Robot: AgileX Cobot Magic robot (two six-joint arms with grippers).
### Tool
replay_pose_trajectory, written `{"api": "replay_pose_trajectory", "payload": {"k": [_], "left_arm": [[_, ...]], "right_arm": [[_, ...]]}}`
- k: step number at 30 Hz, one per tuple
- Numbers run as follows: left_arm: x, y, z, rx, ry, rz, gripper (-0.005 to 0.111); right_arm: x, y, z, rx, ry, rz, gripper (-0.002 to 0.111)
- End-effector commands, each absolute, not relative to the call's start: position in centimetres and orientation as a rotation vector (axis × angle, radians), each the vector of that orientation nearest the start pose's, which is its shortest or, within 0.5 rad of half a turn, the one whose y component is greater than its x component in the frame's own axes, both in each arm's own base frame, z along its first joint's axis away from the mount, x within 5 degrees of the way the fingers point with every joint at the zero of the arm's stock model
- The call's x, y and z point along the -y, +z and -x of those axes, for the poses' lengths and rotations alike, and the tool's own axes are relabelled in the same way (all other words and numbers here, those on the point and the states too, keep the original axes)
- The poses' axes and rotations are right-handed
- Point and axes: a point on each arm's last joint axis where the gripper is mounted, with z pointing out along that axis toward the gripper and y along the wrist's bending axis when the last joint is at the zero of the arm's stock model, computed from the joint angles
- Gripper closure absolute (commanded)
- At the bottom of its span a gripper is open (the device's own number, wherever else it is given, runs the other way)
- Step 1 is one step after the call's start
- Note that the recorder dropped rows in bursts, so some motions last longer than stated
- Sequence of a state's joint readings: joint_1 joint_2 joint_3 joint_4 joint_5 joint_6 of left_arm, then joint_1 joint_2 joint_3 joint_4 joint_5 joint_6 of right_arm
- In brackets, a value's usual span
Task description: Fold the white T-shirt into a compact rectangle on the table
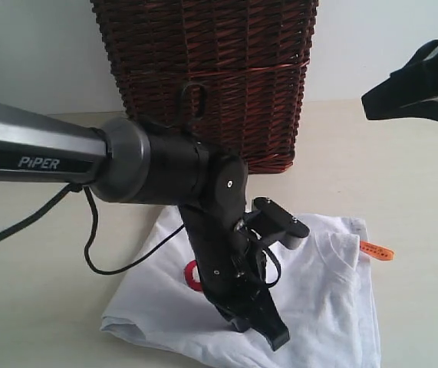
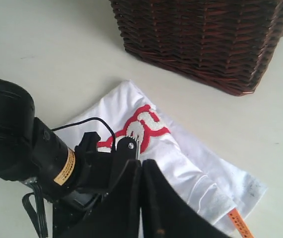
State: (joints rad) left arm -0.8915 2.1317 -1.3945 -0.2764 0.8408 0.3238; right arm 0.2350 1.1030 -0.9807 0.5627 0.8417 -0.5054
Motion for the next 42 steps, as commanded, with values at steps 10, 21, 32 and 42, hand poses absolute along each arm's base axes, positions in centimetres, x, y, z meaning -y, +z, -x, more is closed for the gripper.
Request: {"api": "replay_pose_trajectory", "payload": {"k": [10,21,32,42], "left_arm": [[20.6,27.0,-28.1,-2.429,-0.434,-0.890,0.107],[9.4,36.7,-14.0,-1.735,-0.559,-0.450,0.107],[6.8,35.8,-9.5,-1.640,-0.605,-0.416,0.107],[6.8,35.7,-9.5,-1.636,-0.604,-0.412,0.107]], "right_arm": [[-9.0,30.1,-23.3,-2.467,0.535,0.588,0.108],[-13.2,14.7,-28.7,-2.927,0.285,0.688,0.108],[-13.4,8.6,-34.0,-2.922,-0.004,0.562,0.108],[-14.8,9.6,-36.5,-2.924,0.044,0.595,0.108]]}}
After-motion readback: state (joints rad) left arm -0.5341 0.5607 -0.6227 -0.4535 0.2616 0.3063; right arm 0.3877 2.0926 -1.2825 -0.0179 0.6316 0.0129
